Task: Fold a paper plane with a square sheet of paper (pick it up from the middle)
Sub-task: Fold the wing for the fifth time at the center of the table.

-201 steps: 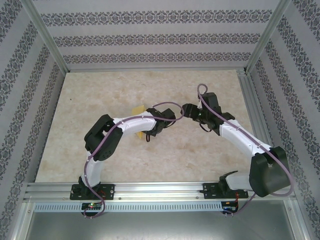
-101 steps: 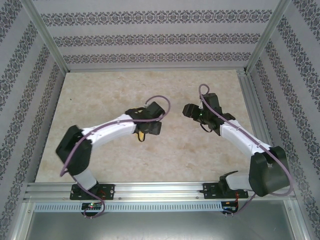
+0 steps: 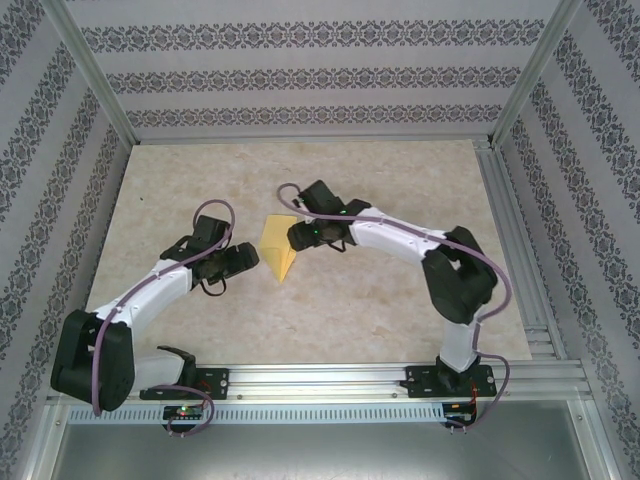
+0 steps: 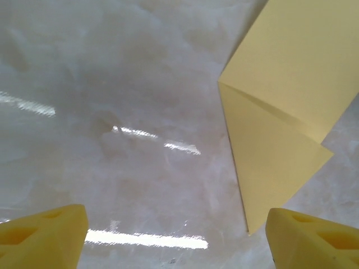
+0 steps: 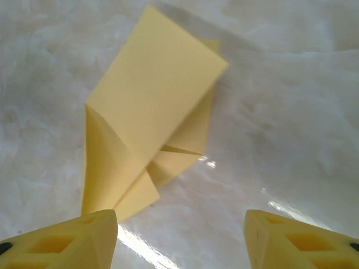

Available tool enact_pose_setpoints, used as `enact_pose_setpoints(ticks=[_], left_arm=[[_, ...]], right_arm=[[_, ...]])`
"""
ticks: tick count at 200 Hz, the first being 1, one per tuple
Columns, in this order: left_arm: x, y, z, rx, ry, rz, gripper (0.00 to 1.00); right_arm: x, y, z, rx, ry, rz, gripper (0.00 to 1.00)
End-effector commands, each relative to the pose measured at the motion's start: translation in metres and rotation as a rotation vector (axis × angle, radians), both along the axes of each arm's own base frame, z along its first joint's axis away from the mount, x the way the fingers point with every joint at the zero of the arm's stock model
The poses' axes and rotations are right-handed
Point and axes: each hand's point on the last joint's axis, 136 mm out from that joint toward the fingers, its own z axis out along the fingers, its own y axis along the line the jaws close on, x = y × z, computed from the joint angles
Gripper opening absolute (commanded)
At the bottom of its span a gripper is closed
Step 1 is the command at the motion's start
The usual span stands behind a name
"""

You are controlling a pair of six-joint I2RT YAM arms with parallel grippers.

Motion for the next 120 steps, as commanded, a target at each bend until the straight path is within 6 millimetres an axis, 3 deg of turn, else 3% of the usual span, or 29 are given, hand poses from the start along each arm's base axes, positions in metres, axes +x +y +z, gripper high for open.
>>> enact_pose_setpoints(ticks=[1, 52, 120], left_arm=[[0.01, -0.001, 0.015, -0.086, -0.07, 0.034, 0.84], [0.014, 0.002, 0.013, -0.096, -0.067, 0.041, 0.85], [0.015, -0.001, 0.005, -0.108, -0.05, 0.033, 0.85]], right_arm=[[-0.006, 0.01, -0.019, -0.141, 0.014, 0.099, 0.61], [0.01, 0.014, -0.058, -0.312, 0.051, 0.121, 0.58], [0.014, 0.0, -0.083, -0.406, 0.074, 0.165, 0.58]])
